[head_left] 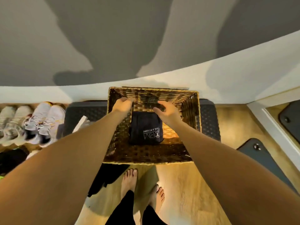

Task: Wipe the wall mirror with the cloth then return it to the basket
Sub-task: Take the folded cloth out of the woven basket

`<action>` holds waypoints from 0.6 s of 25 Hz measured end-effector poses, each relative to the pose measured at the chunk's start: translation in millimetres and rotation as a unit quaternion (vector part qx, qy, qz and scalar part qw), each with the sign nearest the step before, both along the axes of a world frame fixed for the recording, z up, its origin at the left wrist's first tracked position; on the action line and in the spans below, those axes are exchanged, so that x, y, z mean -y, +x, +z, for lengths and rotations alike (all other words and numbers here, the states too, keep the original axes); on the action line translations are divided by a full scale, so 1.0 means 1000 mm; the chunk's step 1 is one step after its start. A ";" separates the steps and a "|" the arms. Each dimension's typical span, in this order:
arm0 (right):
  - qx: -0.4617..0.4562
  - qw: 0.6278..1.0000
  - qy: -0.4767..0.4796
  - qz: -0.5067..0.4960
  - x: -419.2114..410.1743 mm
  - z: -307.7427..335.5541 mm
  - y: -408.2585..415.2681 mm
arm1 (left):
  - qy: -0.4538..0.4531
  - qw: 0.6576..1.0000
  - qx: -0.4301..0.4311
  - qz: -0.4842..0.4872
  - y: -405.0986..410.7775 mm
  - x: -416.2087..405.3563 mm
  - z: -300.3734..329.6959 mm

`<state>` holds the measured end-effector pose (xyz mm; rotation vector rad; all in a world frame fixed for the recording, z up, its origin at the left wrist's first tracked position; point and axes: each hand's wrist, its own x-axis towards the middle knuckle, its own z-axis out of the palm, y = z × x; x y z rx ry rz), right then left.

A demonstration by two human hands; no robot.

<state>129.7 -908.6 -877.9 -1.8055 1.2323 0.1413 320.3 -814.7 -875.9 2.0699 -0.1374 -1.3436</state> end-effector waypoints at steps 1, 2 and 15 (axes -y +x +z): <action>-0.010 1.000 0.009 -0.005 -0.001 -0.025 -0.002 | 0.013 1.000 0.003 -0.005 -0.001 -0.001 -0.028; -0.019 1.000 0.011 -0.011 -0.002 -0.045 -0.004 | 0.023 1.000 0.005 -0.009 -0.003 0.000 -0.049; -0.077 0.996 0.039 -0.026 -0.010 -0.173 -0.010 | 0.133 0.984 0.075 -0.097 -0.034 0.001 -0.173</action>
